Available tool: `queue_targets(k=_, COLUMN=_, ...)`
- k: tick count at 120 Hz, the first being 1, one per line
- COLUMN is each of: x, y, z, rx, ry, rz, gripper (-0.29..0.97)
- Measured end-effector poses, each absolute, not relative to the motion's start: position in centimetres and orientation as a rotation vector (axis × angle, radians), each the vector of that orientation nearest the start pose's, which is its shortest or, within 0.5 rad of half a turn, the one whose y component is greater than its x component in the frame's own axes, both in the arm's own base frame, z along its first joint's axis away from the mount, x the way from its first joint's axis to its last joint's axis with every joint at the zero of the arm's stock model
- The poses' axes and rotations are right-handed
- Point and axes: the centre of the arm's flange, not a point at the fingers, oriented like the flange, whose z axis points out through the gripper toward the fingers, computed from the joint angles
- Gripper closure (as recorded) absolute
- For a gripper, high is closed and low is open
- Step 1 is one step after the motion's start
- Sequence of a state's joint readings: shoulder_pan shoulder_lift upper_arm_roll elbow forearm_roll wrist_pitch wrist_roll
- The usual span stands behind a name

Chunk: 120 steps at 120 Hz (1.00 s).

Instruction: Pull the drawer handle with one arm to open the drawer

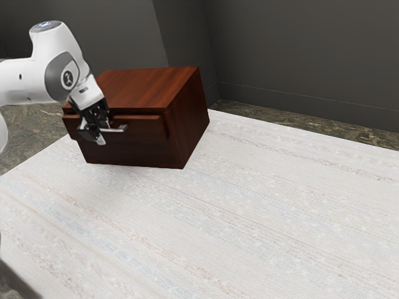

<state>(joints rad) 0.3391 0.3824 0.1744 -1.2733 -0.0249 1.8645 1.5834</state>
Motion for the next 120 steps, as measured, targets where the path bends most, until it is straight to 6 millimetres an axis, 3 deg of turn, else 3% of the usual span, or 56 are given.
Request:
queue_targets(k=48, x=60.6, y=31.3, z=56.6, rx=-2.514, ry=1.555, rz=-0.100, gripper=0.67)
queue_targets(k=120, x=56.7, y=30.2, z=56.4, rx=-2.554, ry=1.608, rz=-0.083, gripper=0.75)
